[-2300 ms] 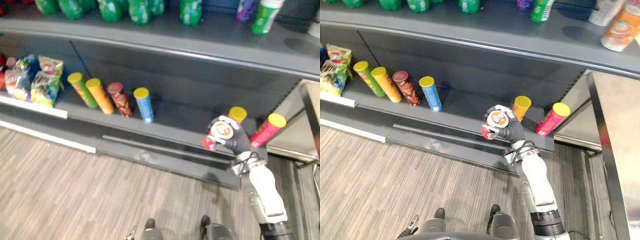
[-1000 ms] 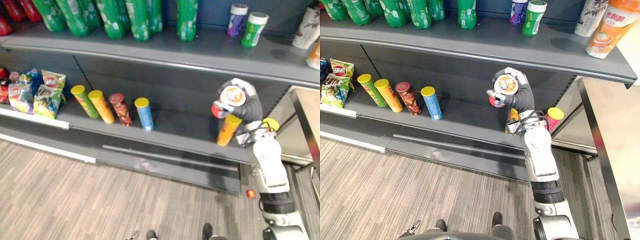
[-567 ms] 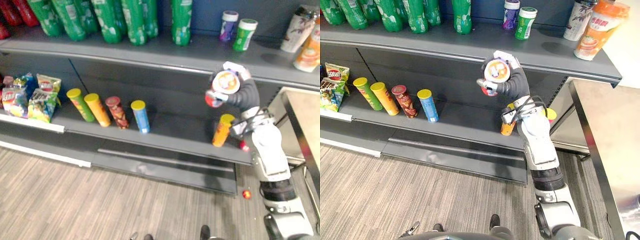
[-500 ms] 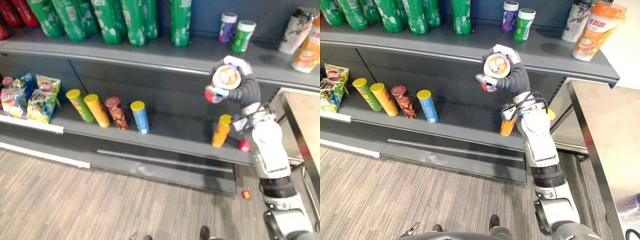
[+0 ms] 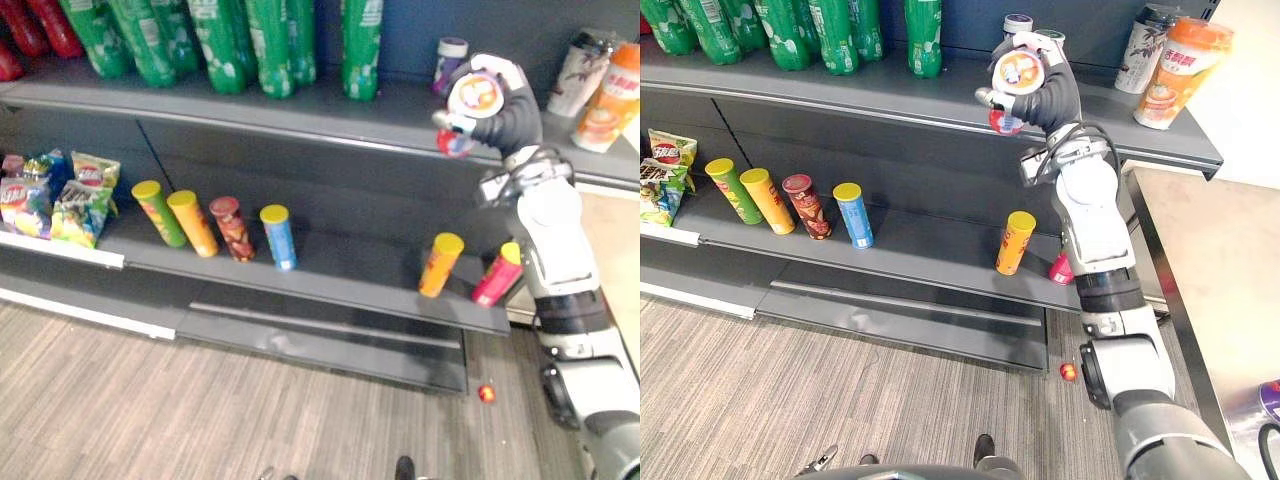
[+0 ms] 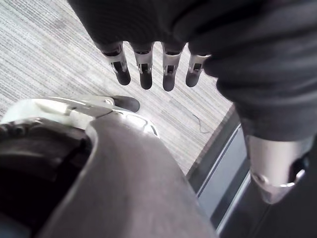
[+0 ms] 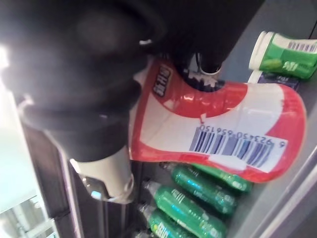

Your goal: Put the gum and the chips on the shelf.

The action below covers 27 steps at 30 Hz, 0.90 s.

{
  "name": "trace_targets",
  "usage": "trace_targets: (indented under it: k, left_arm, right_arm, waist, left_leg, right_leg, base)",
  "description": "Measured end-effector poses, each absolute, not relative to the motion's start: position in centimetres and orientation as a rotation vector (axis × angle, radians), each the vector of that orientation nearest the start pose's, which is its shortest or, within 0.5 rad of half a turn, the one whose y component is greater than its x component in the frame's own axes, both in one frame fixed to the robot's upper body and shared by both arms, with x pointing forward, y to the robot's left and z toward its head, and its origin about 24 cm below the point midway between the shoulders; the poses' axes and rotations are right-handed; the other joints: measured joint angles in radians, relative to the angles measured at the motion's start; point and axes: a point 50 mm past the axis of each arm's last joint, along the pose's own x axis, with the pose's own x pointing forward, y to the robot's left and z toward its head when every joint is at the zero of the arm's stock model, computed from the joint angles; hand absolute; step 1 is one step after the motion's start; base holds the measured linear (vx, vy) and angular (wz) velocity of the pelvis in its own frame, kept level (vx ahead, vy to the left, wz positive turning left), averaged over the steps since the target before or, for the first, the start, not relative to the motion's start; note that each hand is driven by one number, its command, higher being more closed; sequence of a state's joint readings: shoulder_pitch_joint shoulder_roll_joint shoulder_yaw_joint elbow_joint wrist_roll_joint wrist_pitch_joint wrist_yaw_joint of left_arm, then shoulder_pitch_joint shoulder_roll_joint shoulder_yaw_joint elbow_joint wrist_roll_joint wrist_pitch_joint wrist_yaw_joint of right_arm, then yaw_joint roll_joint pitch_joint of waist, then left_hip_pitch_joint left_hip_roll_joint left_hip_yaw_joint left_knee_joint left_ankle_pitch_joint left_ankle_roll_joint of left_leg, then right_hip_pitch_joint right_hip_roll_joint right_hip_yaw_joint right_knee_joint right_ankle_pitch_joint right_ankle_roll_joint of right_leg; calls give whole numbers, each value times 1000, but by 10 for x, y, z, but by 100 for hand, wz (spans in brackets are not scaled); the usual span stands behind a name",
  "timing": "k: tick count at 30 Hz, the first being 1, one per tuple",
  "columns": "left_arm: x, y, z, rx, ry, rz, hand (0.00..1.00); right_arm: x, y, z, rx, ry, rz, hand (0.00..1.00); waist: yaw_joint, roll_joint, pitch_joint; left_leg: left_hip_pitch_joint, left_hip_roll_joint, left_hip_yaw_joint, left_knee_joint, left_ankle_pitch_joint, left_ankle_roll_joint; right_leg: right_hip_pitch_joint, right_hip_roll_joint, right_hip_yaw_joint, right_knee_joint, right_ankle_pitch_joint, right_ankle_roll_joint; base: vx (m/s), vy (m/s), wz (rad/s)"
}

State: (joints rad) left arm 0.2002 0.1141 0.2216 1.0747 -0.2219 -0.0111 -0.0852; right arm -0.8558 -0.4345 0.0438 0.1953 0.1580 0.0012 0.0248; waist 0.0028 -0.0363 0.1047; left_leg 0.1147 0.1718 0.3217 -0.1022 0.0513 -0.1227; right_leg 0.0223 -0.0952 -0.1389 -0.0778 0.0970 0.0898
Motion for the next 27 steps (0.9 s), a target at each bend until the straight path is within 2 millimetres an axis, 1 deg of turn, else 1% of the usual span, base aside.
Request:
trace_targets:
  k: [3,5,8,12,15,21,25,27]
  left_arm:
    - [39,220,-167,-257,1184,378,0]
    - [40,220,-167,-250,1184,370,0]
    - [40,220,-167,-244,1185,364,0]
    - [41,220,-167,-239,1185,364,0]
    - [42,220,-167,-230,1185,370,0]
    - [46,219,-166,-223,1178,379,0]
    - [51,219,-166,-222,1170,375,0]
    - [54,219,-166,-222,1162,373,0]
  right_arm:
    - [362,-168,279,-279,-608,87,100]
    - [371,-176,282,-261,-577,42,100]
    - [379,-185,285,-245,-547,0,100]
    - [389,-191,284,-239,-486,-32,100]
    - [394,-196,284,-224,-458,-57,100]
    - [399,-211,285,-161,-420,-129,100]
    - [399,-212,285,-157,-411,-135,100]
    - [402,-212,288,-149,-403,-139,100]
  waist:
    - [0,0,0]
    - [3,0,0]
    - [3,0,0]
    - [3,1,1]
    - [6,1,1]
    - [15,4,7]
    - [24,4,19]
    - [27,5,32]
  left_leg:
    - [0,0,0,0,1,0]
    - [0,0,-1,0,1,0]
    - [0,0,-1,0,2,0]
    - [-1,1,-1,0,1,0]
    - [-3,1,-2,0,1,0]
    - [-7,1,-3,0,1,0]
    - [-7,3,-4,0,1,0]
    - [-7,2,-5,0,1,-1]
  right_leg:
    - [0,0,0,0,0,1]
    - [0,0,0,0,1,1]
    - [0,0,-1,0,1,1]
    - [-1,1,-1,-1,1,1]
    - [-1,1,-1,-5,2,1]
    - [0,3,-4,-12,3,2]
    - [1,4,-9,-13,3,2]
    - [1,4,-14,-13,3,2]
  base:
    - [0,0,0]
    - [0,0,0]
    - [0,0,0]
    - [0,0,0]
    - [0,0,0]
    - [0,0,0]
    - [0,0,0]
    - [0,0,0]
